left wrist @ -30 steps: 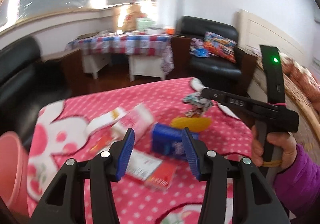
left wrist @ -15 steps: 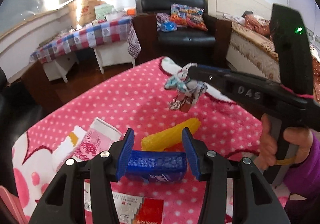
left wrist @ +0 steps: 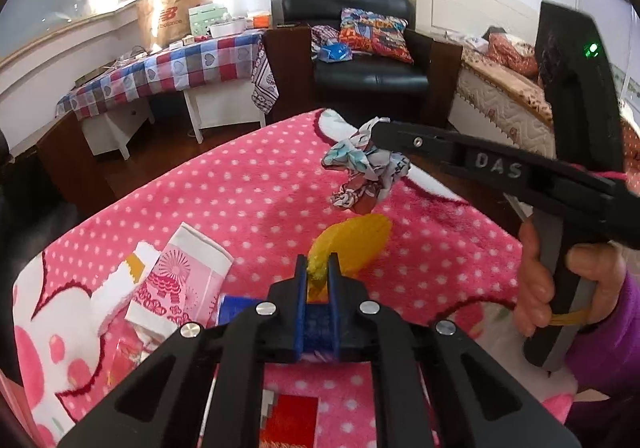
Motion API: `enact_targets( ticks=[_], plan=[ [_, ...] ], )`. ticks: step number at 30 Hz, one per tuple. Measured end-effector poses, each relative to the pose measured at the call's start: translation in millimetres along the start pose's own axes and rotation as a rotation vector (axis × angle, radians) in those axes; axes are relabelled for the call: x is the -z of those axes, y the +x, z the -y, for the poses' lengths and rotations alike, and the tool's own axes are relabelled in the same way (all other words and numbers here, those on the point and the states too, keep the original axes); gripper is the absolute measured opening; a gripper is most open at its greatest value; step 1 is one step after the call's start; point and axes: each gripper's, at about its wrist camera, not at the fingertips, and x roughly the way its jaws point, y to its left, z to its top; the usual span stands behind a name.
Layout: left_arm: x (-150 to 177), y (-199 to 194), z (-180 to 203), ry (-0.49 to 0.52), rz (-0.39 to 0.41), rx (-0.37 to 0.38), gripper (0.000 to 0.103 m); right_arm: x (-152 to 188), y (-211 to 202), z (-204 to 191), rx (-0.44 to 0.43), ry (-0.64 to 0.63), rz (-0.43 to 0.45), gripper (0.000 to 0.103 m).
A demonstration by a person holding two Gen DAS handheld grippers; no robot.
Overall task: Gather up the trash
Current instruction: 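Grasp crumpled wrapper with right tool while left tool grasps yellow foam net, then carry yellow foam net and crumpled wrapper over the pink bucket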
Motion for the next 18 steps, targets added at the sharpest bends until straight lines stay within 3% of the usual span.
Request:
enact_targets(
  ticks=[7,18],
  plan=[
    [5.0,-34.5,-2.4,-0.081,0.065,-0.005,0.009,1.4,-2.5,-7.3,-0.008,-0.024,0.01,0.017],
    [35.8,-103.4,-23.5,-0.25,0.145,-0.12,0.008,5.6,-13.9,-32.1,-0.009,-0.111,0.055,0.016]
  ],
)
